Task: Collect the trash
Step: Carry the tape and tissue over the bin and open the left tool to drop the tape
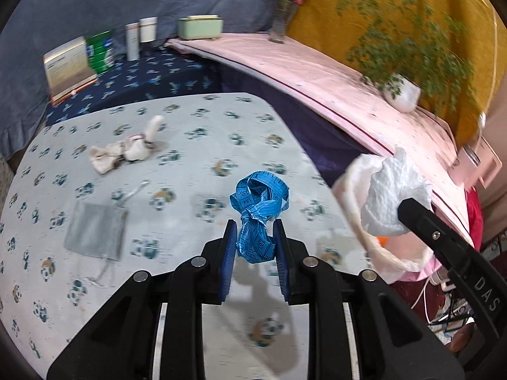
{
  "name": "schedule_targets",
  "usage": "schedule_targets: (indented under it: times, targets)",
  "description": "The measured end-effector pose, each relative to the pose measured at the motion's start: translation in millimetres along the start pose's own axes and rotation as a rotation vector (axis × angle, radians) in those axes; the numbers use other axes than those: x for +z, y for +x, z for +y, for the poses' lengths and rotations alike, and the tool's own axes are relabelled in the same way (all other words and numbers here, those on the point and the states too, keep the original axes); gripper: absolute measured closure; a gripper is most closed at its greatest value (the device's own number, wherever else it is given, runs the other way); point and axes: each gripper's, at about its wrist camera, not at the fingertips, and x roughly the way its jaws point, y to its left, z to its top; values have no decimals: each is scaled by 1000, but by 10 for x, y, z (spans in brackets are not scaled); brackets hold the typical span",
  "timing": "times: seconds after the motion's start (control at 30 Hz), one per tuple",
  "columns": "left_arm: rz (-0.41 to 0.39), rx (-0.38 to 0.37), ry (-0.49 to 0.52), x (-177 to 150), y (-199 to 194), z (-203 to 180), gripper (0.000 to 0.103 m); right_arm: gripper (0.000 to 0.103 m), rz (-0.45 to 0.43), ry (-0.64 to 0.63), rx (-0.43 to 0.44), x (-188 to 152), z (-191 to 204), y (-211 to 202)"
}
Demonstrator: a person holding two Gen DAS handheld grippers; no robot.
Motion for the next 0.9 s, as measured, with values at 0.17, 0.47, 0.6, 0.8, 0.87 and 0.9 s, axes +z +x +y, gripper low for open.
schedule_targets:
  times: [0.17,0.47,0.6,0.8,0.87,0.9]
  targets:
    - [11,-35,53,-9,56,-393,80,95,-33,49,-42,24,-353,-216]
    - [41,-106,134,-15,212,-1064,80,95,-76,139,-117,38,-1033,-508]
    - [48,-133,177,-17,285,-1341,80,95,-90,171,-139,37,-1273,-608]
    - [69,-165,224,-17,452,-1725,80,95,-102,206,-166,54,-1582,-683]
    - [78,-172,240,-21,523,-1836,80,95,-103,218,-172,61,-1678,-680]
    - [82,-173,244,-19,553,-1876,80,95,-102,222,-174,65,-1710,-676]
